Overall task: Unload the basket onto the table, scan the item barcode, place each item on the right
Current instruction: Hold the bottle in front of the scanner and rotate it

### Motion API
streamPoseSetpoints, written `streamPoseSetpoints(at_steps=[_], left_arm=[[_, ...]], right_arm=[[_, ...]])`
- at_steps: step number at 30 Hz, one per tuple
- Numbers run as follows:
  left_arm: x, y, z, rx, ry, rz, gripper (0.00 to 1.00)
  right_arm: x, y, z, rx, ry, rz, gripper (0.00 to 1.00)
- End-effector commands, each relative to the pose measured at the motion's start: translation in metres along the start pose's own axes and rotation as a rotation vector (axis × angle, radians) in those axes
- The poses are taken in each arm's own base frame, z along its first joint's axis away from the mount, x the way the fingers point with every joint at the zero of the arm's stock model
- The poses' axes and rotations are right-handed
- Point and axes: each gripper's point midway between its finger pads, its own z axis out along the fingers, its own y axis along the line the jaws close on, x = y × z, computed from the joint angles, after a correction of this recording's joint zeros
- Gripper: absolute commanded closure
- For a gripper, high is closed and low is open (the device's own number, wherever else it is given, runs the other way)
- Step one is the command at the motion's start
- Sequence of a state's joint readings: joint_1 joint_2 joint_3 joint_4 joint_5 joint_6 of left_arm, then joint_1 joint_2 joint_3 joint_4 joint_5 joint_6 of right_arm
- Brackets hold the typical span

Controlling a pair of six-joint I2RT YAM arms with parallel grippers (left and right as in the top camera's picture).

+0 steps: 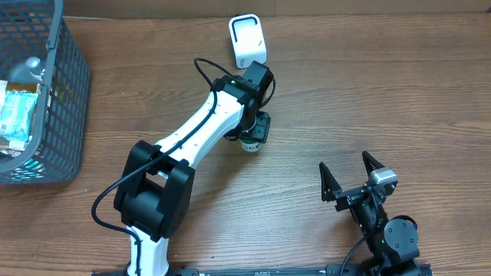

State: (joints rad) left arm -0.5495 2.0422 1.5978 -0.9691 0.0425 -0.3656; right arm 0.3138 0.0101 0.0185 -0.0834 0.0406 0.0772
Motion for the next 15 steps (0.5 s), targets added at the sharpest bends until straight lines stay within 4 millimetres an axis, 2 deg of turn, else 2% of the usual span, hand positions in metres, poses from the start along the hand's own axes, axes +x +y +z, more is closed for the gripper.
streamPoseSetpoints(at_steps=[1,7,15], left_arm=[[-0.001,0.02,0.0,-0.114,-0.027,-0.135,0.4],[0.0,0.026,-0.001,-0.157,-0.041,-0.188,0.4],[-0.008,0.012,-0.001,-0.129,-0.083,-0.165,0.42]], right_arm=[[0.003,-0.002,0.0,0.005,0.0,-0.007,0.0],[0.003,-0.002,0.0,0.005,0.0,-0.007,0.0],[0.003,-0.002,0.0,0.005,0.0,-0.007,0.0]])
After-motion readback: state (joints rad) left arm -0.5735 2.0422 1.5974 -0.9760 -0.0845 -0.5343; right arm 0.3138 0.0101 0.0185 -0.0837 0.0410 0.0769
